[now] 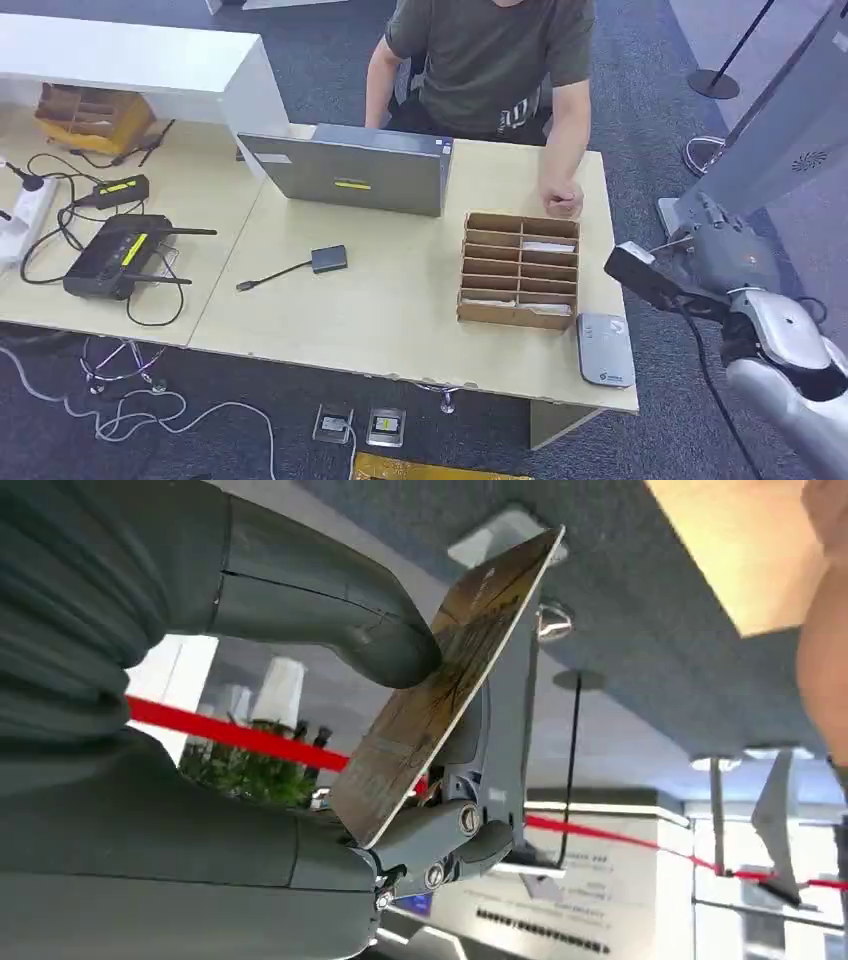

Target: Pass the card to the sensor for recognition and then transmit it.

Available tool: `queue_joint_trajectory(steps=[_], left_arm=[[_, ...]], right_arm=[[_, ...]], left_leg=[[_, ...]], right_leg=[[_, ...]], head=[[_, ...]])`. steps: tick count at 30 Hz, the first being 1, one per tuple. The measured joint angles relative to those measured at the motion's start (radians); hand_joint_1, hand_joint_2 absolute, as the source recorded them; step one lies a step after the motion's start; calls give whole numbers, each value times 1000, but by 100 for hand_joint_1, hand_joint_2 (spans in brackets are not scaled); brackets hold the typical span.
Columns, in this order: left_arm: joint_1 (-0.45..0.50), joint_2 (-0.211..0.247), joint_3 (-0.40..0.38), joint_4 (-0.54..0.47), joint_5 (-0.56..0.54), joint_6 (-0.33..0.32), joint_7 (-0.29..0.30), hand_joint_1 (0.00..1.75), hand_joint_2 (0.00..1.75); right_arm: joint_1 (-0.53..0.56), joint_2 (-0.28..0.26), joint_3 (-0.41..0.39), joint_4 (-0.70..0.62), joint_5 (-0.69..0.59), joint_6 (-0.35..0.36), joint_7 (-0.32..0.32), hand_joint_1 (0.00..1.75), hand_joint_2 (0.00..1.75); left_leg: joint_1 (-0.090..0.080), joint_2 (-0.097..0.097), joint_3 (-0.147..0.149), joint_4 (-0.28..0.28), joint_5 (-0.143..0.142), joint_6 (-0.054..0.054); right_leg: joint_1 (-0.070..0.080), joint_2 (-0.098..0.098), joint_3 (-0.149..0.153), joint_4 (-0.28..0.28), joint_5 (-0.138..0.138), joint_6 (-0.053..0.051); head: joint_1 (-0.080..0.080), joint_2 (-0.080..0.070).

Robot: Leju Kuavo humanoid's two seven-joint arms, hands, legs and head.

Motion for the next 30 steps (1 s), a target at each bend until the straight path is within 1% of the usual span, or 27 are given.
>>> queue_joint_trajectory(steps=[7, 11, 22, 30], left_arm=[[0, 4, -2, 0, -1, 0, 0, 0, 0], [0, 5, -3, 0, -1, 0, 0, 0, 0], [0, 5, -3, 0, 0, 2, 0, 0, 0], [0, 5, -4, 0, -1, 2, 0, 0, 0]], right_arm=[[61, -8, 6, -15, -35, -14, 11, 175, 175], [96, -8, 15, -15, -43, -18, -2, 175, 175], [131, -4, 62, -10, -63, -27, -17, 175, 175], [144, 14, 95, 1, -66, -33, -23, 175, 175]], left_leg=[[0, 0, 0, 0, 0, 0], [0, 0, 0, 0, 0, 0], [0, 0, 0, 0, 0, 0], [0, 1, 0, 0, 0, 0]], right_leg=[[0, 0, 0, 0, 0, 0], [0, 0, 0, 0, 0, 0], [0, 0, 0, 0, 0, 0], [0, 0, 0, 0, 0, 0]], head=[[0, 0], [0, 0], [0, 0], [0, 0]])
